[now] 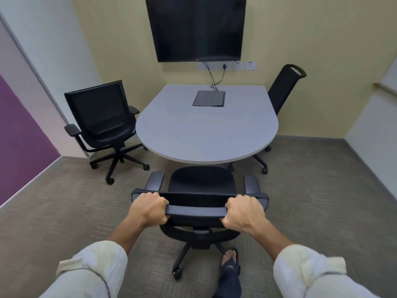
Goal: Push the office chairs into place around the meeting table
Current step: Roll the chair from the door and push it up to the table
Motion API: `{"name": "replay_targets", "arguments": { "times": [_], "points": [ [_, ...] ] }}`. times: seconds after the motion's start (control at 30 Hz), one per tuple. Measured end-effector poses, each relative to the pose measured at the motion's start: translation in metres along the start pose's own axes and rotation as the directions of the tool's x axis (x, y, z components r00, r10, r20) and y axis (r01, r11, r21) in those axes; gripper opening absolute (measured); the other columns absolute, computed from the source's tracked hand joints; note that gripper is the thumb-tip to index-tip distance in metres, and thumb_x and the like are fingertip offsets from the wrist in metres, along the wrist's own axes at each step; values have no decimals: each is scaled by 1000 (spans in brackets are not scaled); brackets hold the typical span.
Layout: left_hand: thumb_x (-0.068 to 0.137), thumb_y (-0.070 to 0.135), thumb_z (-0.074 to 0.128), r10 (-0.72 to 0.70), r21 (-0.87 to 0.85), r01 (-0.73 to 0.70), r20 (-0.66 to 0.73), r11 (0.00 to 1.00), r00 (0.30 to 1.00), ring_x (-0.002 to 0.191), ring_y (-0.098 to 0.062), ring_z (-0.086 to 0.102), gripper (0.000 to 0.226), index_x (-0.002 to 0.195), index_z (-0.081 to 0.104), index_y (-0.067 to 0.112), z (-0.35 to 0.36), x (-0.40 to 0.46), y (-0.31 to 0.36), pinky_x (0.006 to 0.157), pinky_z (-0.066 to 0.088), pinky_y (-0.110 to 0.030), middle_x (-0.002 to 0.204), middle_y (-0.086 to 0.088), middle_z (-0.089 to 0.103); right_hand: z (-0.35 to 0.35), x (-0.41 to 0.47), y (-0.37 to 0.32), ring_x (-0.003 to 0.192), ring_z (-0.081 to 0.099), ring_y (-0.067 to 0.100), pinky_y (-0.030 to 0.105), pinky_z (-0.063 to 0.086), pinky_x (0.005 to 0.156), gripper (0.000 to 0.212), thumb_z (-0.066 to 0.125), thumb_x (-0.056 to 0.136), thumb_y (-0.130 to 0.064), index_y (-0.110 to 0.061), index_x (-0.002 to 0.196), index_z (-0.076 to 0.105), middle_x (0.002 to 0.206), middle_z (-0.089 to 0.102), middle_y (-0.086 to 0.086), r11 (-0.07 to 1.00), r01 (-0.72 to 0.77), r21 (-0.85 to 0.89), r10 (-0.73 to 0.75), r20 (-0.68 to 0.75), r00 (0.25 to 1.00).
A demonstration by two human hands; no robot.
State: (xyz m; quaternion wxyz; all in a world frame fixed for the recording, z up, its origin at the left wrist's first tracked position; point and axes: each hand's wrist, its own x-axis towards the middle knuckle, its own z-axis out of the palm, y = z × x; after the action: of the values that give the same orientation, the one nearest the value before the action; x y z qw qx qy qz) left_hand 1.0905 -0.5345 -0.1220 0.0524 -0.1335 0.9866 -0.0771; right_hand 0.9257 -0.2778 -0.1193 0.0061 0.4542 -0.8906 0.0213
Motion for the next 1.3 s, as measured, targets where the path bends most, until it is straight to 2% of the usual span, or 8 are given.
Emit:
{"name": "replay_targets", "arguments": {
  "times": [0.23,0.4,0.6,0.83,0.93,1.03,1.17,1.3],
  "points": [
    [69,37,54,5,-59,-4,4,998,1000,67,-29,64,21,76,69,23,-14,62,-17,58,39,-32,63,2,54,-5,64,22,41,43,16,26,25,43,21,47,57,-40,-20,51,53,45,49,-4,1000,-29,6,29,29,999],
    [66,38,48,37,-91,-33,38,995,999,60,-23,51,16,71,59,27,-15,115,-32,59,41,-33,62,4,51,-7,109,43,43,45,15,27,28,43,25,49,60,-44,-21,55,58,46,50,-5,999,-45,-12,45,52,998],
    [69,39,46,65,-102,-67,-18,993,998,71,-28,65,24,76,65,26,-11,171,-45,61,42,-33,75,-1,67,-10,158,66,45,47,19,28,29,44,21,49,58,-39,-20,55,55,47,49,-4,997,-63,-47,66,76,995],
    [72,42,45,19,-88,-20,-12,996,1000,66,-24,60,22,74,62,28,-9,215,-68,58,39,-33,63,7,51,-15,221,81,50,47,20,29,31,48,23,53,63,-41,-23,51,44,49,45,-6,999,-14,-38,17,80,997],
    [69,41,44,17,-43,-18,-22,999,1000,59,-21,51,27,76,65,26,-11,221,-84,56,36,-32,58,9,42,-11,234,77,44,41,13,27,24,44,26,53,62,-41,-25,47,40,45,43,-6,1000,13,-6,-13,73,997],
    [67,40,44,28,-47,-29,-16,998,999,62,-24,57,27,75,65,25,-12,214,-88,56,35,-32,62,5,53,-6,234,72,46,44,14,29,28,47,26,53,63,-44,-24,50,44,47,46,-7,1000,18,-13,-17,82,996],
    [68,42,47,47,-58,-47,-8,997,999,54,-20,44,17,65,53,26,-15,213,-87,55,36,-32,54,9,38,-7,231,73,48,46,17,31,32,50,26,52,64,-47,-23,55,51,49,48,-6,999,1,-48,3,78,997],
    [67,46,46,64,-76,-66,-18,995,998,52,-20,44,22,59,46,26,-15,211,-86,54,36,-32,51,10,38,-8,229,72,55,49,22,32,35,55,30,51,67,-54,-26,57,52,55,52,-6,997,6,-77,-1,64,998]
  ]
}}
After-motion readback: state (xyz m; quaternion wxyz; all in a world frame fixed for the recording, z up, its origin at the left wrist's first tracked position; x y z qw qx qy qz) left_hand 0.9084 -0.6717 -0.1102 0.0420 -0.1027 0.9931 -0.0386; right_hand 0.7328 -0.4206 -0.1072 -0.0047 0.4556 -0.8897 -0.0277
